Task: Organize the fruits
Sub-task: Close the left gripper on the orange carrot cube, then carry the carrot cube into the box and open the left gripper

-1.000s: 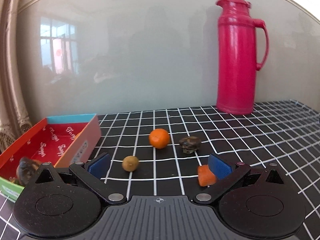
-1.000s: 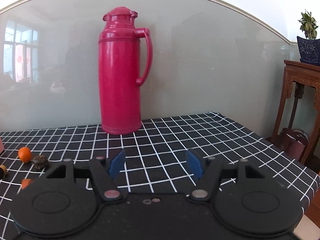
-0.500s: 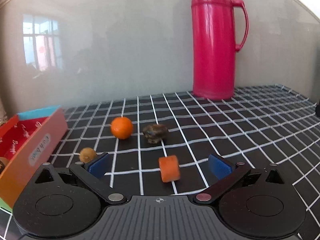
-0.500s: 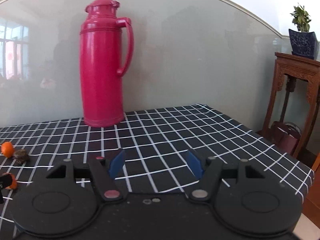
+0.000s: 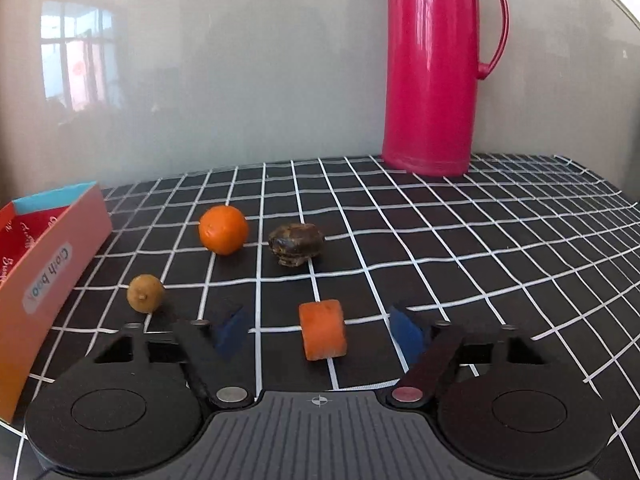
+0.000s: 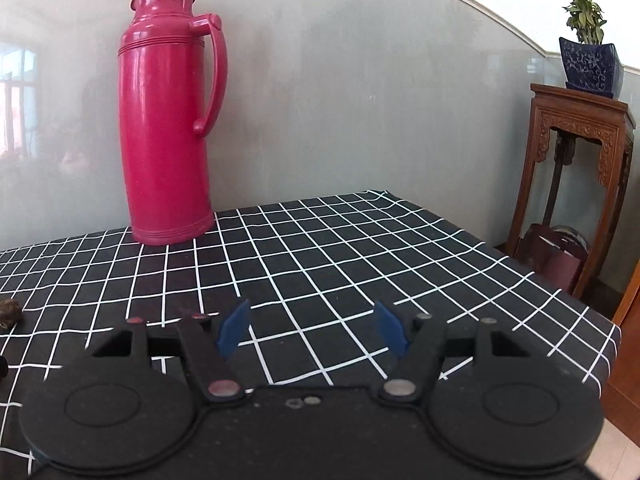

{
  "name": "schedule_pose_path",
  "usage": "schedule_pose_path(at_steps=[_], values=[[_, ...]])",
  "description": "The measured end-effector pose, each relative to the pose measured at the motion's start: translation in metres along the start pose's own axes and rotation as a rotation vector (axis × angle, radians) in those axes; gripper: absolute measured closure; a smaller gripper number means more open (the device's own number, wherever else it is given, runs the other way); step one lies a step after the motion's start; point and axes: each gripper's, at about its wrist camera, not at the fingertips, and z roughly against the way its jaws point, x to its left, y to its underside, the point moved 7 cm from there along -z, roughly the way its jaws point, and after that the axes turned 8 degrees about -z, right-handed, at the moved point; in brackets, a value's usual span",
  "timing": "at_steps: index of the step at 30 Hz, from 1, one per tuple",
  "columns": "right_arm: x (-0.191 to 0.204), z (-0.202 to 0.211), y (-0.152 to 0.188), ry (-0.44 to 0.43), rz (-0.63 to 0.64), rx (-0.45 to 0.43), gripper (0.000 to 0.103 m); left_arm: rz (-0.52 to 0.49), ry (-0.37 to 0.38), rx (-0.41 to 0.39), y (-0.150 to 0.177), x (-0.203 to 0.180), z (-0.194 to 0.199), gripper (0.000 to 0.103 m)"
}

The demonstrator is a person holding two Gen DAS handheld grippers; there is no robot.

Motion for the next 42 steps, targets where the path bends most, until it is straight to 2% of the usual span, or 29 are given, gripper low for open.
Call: schedule_pose_path(at_steps=[3,5,7,8,15,23,30,42], values=[[0.002,0.000,0.000,-0.001,0.003,0.001,0.035,0.002,0.007,0.031,0.002,-0.001,-0.005,0.053],[0.002,0.001,0.000,-0.002,0.004,0.001,0.035,0.008,0.018,0.029,0.002,-0.002,-0.005,0.058],[0.002,0.001,0.000,0.000,0.005,0.003,0.035,0.006,0.033,0.022,0.001,-0.004,-0.005,0.078],[0.001,0.001,0.000,-0.001,0.003,0.006,0.035,0.005,0.038,0.020,0.001,-0.005,-0.005,0.080],[0.004,0.001,0.000,0.001,0.005,0.014,0.035,0.006,0.088,-0.021,0.000,-0.011,0.007,0.080],[0.017,0.003,0.001,-0.022,0.000,0.024,0.035,-0.024,0.081,-0.085,-0.008,-0.004,0.034,0.080],[0.041,0.009,0.002,-0.053,0.014,0.024,0.035,-0.008,0.054,-0.116,-0.010,0.024,0.054,0.080],[0.093,0.024,0.006,-0.121,0.053,0.029,0.035,0.051,-0.060,-0.147,-0.001,0.097,0.082,0.080]])
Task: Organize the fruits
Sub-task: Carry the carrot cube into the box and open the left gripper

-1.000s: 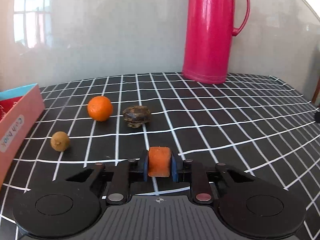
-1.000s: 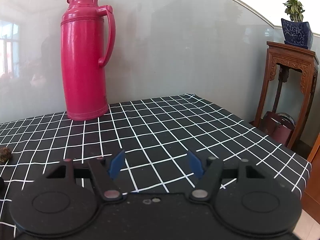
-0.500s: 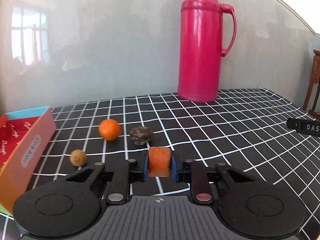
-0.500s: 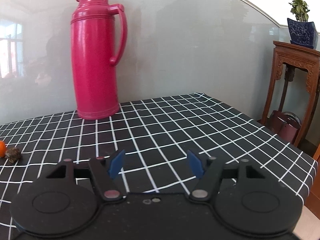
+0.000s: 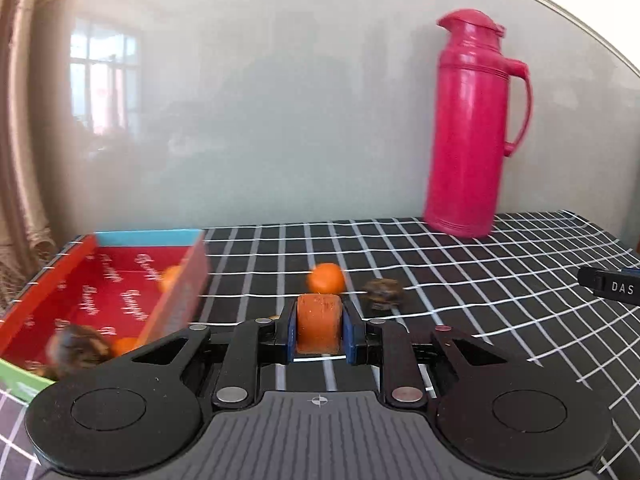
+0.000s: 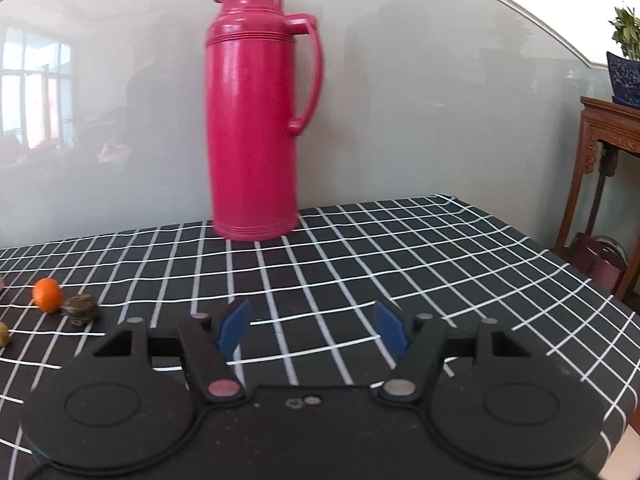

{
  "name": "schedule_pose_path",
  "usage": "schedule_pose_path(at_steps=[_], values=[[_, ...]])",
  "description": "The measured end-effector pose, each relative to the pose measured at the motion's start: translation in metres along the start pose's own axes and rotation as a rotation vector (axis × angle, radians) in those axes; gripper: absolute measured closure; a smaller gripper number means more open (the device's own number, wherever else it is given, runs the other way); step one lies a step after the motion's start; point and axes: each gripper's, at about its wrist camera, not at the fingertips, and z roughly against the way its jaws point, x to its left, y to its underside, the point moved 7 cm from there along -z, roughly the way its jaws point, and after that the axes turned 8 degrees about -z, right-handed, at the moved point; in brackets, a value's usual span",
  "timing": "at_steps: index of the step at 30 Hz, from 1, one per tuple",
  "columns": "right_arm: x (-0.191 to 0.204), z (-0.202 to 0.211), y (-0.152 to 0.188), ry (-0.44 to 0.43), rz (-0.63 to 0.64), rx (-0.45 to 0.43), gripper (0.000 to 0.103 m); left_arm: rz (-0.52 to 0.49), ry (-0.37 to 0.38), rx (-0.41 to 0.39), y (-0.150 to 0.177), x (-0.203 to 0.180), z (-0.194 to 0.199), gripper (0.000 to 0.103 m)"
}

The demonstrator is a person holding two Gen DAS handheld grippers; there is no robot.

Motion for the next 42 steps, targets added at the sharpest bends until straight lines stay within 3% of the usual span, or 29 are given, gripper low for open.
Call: schedule_pose_path(at_steps=[16,42], values=[[0.090,0.023,0.009,-0.114,0.104,-0.011,0.035,0.076,-0.132,0.014,0.020,0.090,0.014,0.080],[0.167,0.036,0.024,-0.260,0.164,-0.007,0.035,0.149,-0.272,0.022,0.042,0.164,0.012,0.080]])
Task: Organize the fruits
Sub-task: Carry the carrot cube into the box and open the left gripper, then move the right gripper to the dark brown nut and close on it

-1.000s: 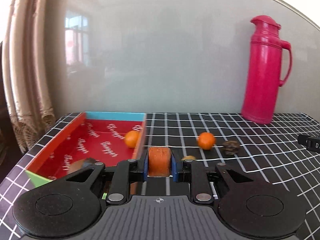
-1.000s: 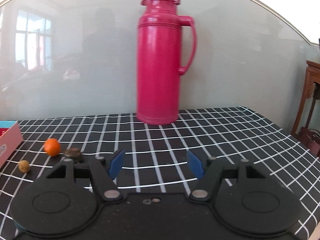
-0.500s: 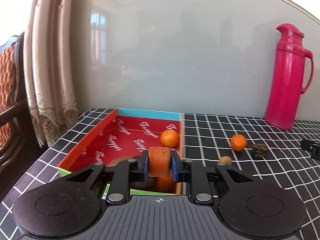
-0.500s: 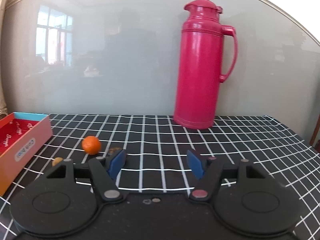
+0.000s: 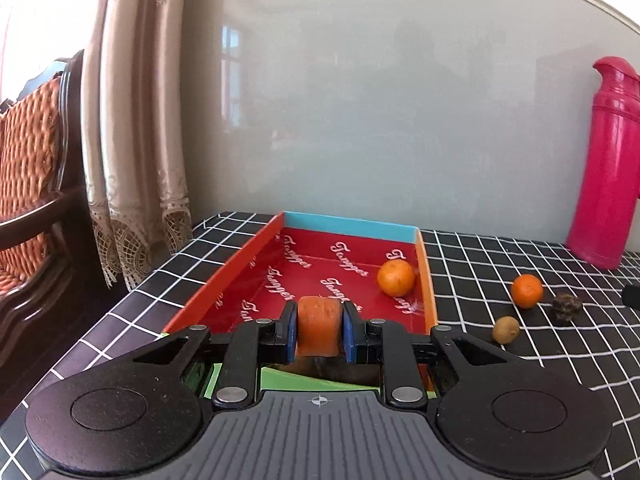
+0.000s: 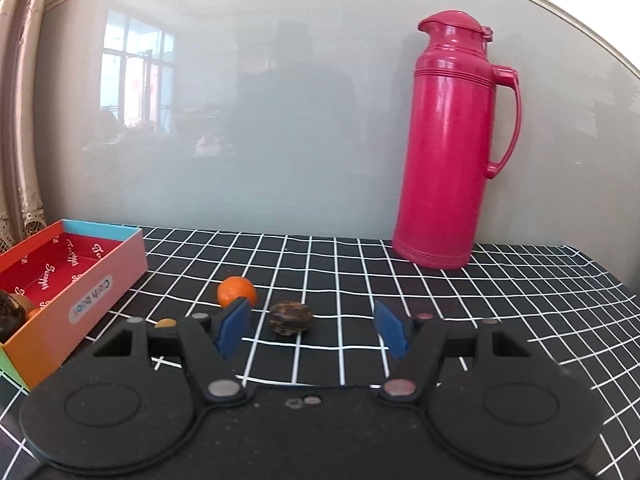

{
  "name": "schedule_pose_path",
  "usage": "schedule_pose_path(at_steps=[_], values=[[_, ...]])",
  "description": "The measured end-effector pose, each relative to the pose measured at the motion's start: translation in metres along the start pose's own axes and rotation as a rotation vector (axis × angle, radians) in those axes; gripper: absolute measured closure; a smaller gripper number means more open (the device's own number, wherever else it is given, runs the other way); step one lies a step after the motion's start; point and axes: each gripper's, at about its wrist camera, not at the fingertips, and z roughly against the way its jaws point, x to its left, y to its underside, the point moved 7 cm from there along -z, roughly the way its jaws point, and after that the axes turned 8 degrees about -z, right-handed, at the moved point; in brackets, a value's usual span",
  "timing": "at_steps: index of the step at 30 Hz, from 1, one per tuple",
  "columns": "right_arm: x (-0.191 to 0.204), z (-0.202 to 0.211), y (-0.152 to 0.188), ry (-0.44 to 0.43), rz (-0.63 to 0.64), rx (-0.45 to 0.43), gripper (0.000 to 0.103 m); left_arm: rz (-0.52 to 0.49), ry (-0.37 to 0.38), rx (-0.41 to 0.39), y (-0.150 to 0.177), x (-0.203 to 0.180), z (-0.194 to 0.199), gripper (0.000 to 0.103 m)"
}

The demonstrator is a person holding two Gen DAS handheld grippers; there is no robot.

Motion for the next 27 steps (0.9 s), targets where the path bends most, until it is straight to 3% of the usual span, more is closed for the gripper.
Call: schedule_pose_path(at_steps=[11,16,17,18,19,22,27], values=[[0.017,-0.006,0.004,-0.033,0.025,0.010,0.035,0.038,-0.069,0.018,0.004,0.031,-0.007,0.080],[0.014,-0.005,0.003,-0.031,0.024,0.011,0.035,0.042,-0.138,0.010,0.005,0.039,-0.009,0.078],[0.013,-0.005,0.003,-0.030,0.024,0.012,0.035,0.039,-0.147,0.006,0.006,0.039,-0.008,0.071],[0.012,-0.004,0.003,-0.030,0.023,0.011,0.035,0.039,-0.146,-0.002,0.005,0.038,-0.006,0.034],[0.012,-0.003,0.003,-0.029,0.024,0.009,0.035,0.037,-0.149,-0.022,0.003,0.036,-0.002,0.004],[0.011,-0.002,0.002,-0.029,0.024,0.008,0.035,0.019,-0.156,-0.111,-0.006,0.029,0.014,0.001],[0.007,0.000,0.003,-0.027,0.032,0.008,0.035,-0.028,-0.133,-0.141,-0.006,0.001,0.025,0.000]])
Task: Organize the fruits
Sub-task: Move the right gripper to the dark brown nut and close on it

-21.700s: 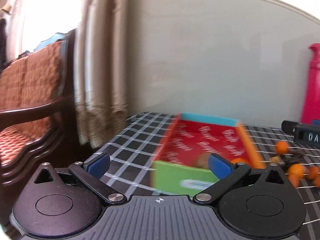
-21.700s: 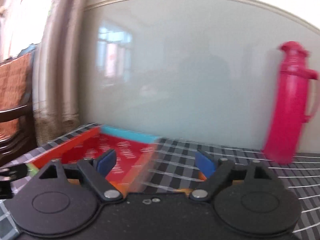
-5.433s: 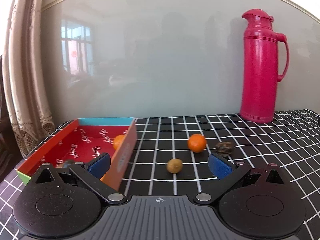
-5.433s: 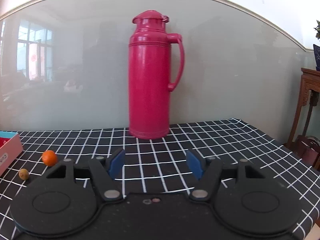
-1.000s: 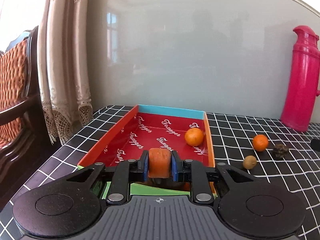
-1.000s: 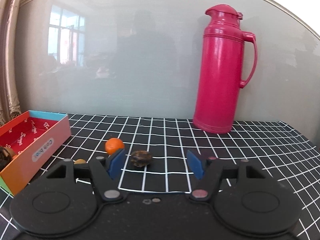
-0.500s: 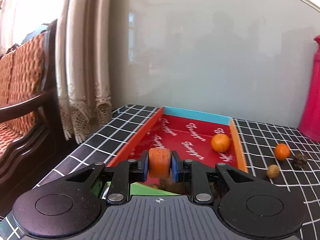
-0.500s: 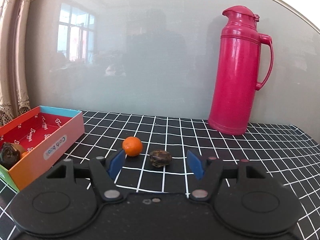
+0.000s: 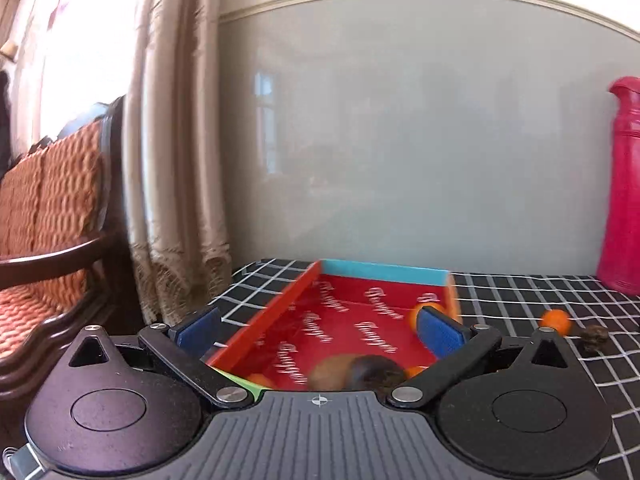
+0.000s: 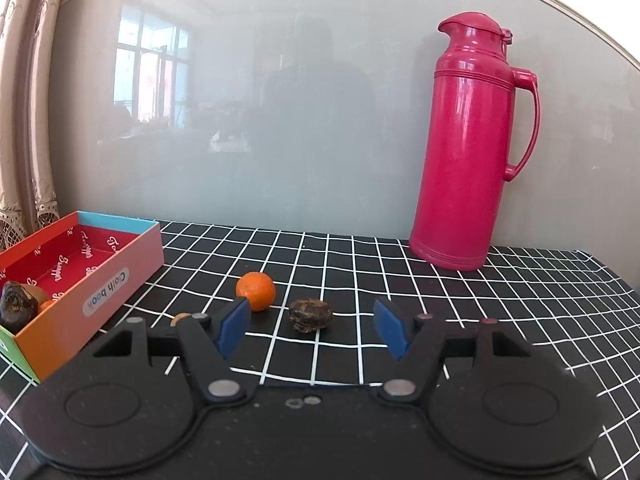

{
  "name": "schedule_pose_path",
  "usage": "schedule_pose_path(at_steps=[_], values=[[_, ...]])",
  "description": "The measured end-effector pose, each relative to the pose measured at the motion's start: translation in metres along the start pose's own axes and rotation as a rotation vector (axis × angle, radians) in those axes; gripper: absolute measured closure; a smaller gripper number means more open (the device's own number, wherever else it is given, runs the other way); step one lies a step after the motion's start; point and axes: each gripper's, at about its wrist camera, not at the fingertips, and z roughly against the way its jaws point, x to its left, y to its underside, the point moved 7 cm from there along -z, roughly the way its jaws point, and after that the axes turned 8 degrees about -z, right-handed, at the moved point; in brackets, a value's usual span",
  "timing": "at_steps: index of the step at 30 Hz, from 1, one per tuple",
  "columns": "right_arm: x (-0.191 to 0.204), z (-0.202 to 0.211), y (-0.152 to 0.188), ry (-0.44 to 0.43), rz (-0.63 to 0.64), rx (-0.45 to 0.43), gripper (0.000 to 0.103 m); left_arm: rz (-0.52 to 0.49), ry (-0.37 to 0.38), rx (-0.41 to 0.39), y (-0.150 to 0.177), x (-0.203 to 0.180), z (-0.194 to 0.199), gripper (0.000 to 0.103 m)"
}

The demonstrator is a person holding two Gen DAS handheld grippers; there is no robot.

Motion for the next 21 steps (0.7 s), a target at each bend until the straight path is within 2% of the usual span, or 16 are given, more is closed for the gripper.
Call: schedule_pose_path(at_steps=[4,9,15,18,21], values=[[-0.005,0.000,0.000,0.007,0.003,0.002,0.035,-0.067,0.029,-0.028,-0.006,-0.021,0.009,0.000],[-0.013,0.000,0.002,0.021,0.006,0.003,0.032,-0.060,0.062,-0.022,-0.009,-0.034,0.012,0.000],[-0.021,-0.004,0.006,0.027,-0.004,0.011,0.031,-0.049,0.051,-0.042,-0.015,-0.037,0.018,0.000],[-0.023,-0.007,0.009,0.025,-0.008,0.013,0.031,-0.037,0.023,-0.070,-0.012,-0.032,0.018,0.000],[-0.021,-0.010,0.010,0.017,-0.004,0.017,0.032,-0.023,0.020,-0.039,-0.008,-0.027,0.009,0.000]])
